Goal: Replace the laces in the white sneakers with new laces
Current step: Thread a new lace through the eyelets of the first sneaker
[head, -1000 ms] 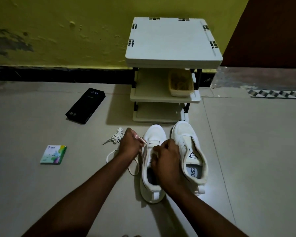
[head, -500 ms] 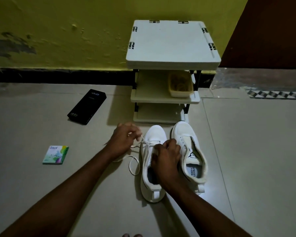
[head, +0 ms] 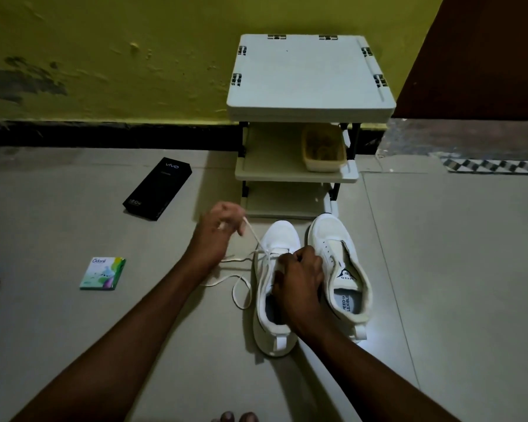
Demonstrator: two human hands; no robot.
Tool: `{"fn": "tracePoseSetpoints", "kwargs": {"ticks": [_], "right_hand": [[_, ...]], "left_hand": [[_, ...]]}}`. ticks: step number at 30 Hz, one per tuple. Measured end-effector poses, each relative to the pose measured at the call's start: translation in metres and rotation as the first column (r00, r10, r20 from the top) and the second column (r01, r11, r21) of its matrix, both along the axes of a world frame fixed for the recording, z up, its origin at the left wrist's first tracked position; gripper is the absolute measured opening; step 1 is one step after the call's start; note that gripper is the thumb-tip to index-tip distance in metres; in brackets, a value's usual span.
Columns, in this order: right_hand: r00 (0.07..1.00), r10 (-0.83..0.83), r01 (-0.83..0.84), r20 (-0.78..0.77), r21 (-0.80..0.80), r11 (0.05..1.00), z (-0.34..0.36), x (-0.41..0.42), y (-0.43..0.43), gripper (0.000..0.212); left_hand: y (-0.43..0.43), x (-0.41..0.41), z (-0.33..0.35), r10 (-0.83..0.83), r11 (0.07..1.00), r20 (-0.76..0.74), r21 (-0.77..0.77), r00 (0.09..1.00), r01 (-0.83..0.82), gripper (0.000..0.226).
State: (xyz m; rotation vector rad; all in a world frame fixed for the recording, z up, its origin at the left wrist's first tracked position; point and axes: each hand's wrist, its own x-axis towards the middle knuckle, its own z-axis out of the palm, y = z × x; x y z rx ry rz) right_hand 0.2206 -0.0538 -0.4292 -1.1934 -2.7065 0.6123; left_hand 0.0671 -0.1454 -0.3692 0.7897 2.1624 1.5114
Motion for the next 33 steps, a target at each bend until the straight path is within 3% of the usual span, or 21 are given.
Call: {"fn": "tracePoseSetpoints", "kwargs": {"ticks": [1,2,3,4,5,6,7,8,10,12,15,21,24,26,28,31,33], "right_hand": [[1.0,-0.005,0.005,0.006,-0.002,1.0,0.0,0.0,0.0,0.024],[1.0,-0.013,0.013,0.013,-0.001,1.0,0.0,-0.001,0.0,0.025],[1.0,-0.017,0.017,0.016,0.003,1.0,-0.001,-0.001,0.0,0.025],[1.0,-0.023,0.023,0.013,0.007,1.0,-0.001,-0.001,-0.001,0.024],[1.0,-0.029,0.029,0.008,0.009,1.0,-0.001,-0.001,-0.001,0.023],[0.999,-0.033,0.033,0.006,0.009,0.999,-0.001,-0.001,-0.001,0.023],[0.999,-0.031,0.031,0.01,0.01,0.999,0.0,-0.001,-0.002,0.024],[1.0,-0.027,0.027,0.015,0.01,1.0,0.0,-0.001,-0.002,0.025],[0.999,-0.024,0.024,0.022,0.005,1.0,0.001,-0.002,-0.002,0.028],[0.999,-0.028,0.028,0.028,0.003,1.0,0.002,-0.001,-0.002,0.028],[0.999,-0.033,0.032,0.022,0.021,0.999,0.002,0.0,-0.003,0.024],[0.999,-0.034,0.033,0.006,0.02,0.999,-0.001,-0.003,-0.002,0.025],[0.999,-0.031,0.031,-0.008,0.027,0.999,-0.002,-0.002,-0.002,0.027],[1.0,-0.013,0.013,-0.023,0.004,1.0,-0.001,-0.001,-0.002,0.032],[0.999,0.031,-0.031,-0.035,0.003,1.0,0.0,0.0,0.0,0.038],[0.995,0.068,-0.069,-0.073,-0.012,0.998,0.002,0.002,0.002,0.039],[0.993,0.067,-0.072,-0.094,-0.046,0.996,0.005,0.004,0.003,0.039]], "left_hand": [[0.002,0.001,0.008,0.088,0.974,0.237,0.185,0.968,-0.134,0.045],[0.005,0.003,0.018,0.087,0.905,0.471,0.33,0.878,-0.267,0.046],[0.005,0.005,0.026,0.077,0.851,0.606,0.373,0.791,-0.369,0.045],[0.003,0.004,0.03,0.106,0.847,0.62,0.352,0.777,-0.397,0.042],[-0.001,0.001,0.03,0.194,0.909,0.471,0.244,0.861,-0.338,0.037],[-0.005,-0.001,0.026,0.222,0.97,0.191,0.06,0.956,-0.237,0.027],[-0.011,-0.002,0.018,0.161,0.973,-0.109,-0.148,0.981,-0.176,0.017],[-0.015,-0.002,0.011,0.05,0.937,-0.305,-0.314,0.951,-0.151,0.01],[-0.019,0.005,0.004,-0.09,0.865,-0.434,-0.48,0.896,-0.146,0.015],[-0.017,0.012,-0.002,-0.139,0.778,-0.449,-0.601,0.882,-0.183,0.025],[-0.02,0.019,-0.015,-0.167,0.632,-0.314,-0.762,0.934,-0.143,0.028],[-0.049,0.035,-0.052,-0.149,0.475,0.059,-0.871,0.987,0.124,0.028],[-0.056,0.045,-0.063,-0.125,0.439,0.028,-0.895,0.992,0.081,0.024],[-0.054,0.048,-0.062,-0.121,0.454,-0.122,-0.889,0.985,-0.054,0.021],[-0.046,0.045,-0.063,-0.075,0.57,-0.245,-0.806,0.967,-0.161,0.016],[-0.031,0.033,-0.074,-0.094,0.748,-0.293,-0.652,0.951,-0.127,0.005],[-0.023,0.031,-0.08,-0.186,0.707,-0.27,-0.704,0.945,-0.063,0.007]]}}
